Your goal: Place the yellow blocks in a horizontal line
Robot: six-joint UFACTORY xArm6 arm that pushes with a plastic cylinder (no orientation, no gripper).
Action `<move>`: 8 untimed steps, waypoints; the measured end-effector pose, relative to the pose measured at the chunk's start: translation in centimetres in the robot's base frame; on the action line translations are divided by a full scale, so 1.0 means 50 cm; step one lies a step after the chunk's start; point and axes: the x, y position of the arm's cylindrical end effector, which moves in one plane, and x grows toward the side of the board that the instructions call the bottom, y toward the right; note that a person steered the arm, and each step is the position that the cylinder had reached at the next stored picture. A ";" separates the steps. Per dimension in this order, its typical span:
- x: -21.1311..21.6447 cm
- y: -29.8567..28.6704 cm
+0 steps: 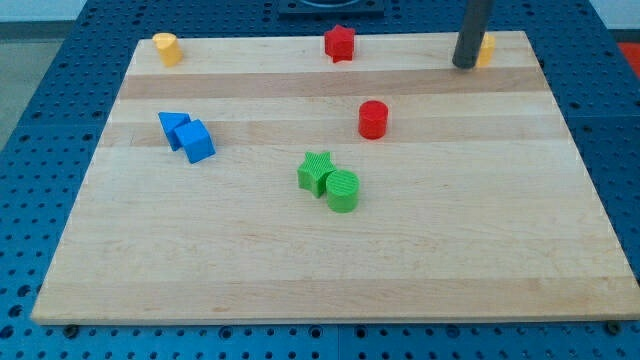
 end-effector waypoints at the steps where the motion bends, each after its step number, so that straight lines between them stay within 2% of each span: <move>1: 0.040 0.010; 3: 0.015 0.098; 4: -0.038 0.099; 5: -0.032 0.099; 6: 0.019 0.093; 8: -0.017 0.056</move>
